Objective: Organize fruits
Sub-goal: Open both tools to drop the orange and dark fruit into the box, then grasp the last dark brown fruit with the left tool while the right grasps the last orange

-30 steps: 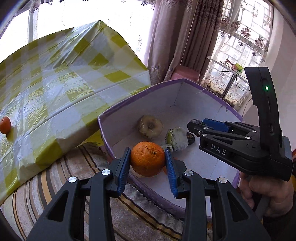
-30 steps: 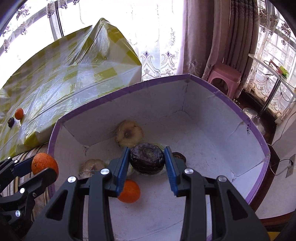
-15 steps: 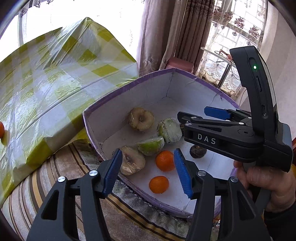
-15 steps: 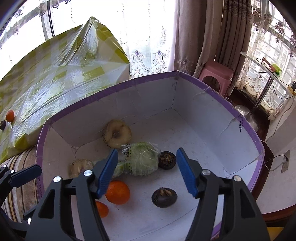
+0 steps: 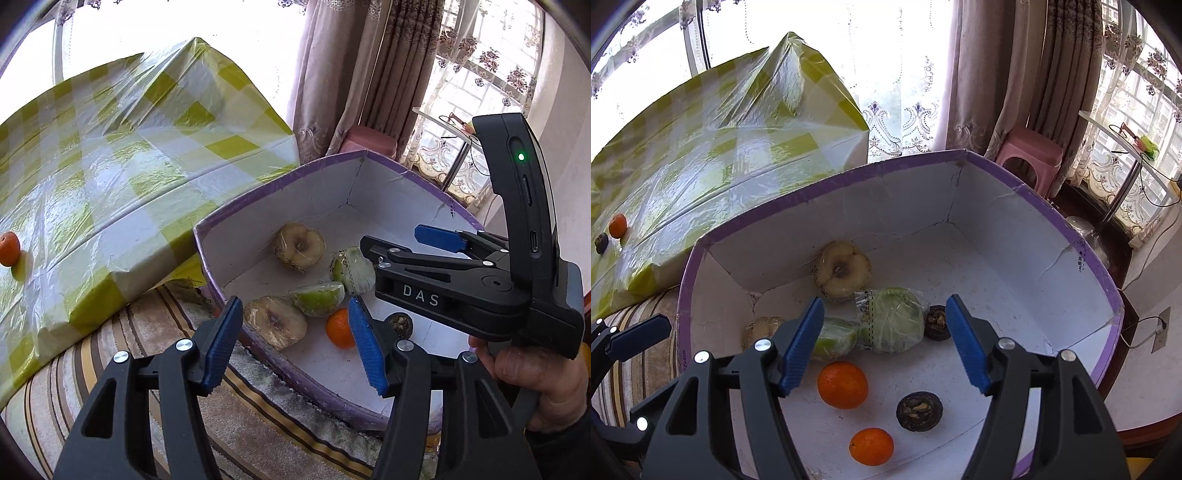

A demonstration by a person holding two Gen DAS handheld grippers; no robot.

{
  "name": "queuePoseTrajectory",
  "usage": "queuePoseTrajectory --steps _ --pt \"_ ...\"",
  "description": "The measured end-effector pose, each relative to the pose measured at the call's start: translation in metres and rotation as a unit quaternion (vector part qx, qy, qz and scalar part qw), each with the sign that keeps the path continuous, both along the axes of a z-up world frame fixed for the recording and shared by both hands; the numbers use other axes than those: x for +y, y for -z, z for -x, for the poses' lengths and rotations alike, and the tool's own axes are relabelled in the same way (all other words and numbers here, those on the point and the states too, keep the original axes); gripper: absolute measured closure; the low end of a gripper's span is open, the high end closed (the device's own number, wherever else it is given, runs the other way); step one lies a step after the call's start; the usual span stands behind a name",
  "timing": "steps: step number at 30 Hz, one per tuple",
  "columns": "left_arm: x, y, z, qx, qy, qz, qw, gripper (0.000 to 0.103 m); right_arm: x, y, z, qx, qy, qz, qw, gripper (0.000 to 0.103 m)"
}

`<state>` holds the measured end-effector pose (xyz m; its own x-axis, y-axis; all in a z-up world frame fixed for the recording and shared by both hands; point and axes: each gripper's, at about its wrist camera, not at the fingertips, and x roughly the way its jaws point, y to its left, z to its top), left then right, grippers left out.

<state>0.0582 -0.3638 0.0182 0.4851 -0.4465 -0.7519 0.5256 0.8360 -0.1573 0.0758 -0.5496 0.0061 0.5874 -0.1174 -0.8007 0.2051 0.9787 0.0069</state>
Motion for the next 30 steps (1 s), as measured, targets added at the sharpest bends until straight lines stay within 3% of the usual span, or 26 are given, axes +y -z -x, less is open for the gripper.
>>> queuePoseTrajectory --steps 17,24,30 --pt "0.083 -0.019 -0.027 -0.016 -0.102 0.024 0.9944 0.038 0.062 -0.018 -0.025 -0.009 -0.064 -0.001 0.998 0.031" --pt "0.134 -0.026 -0.040 -0.021 -0.161 0.031 0.9862 0.034 0.104 -0.022 -0.040 -0.010 -0.105 -0.008 0.994 0.030" --pt "0.189 -0.028 -0.052 -0.015 -0.224 0.035 0.9738 0.032 0.147 -0.023 -0.053 -0.006 -0.146 -0.029 0.989 0.028"
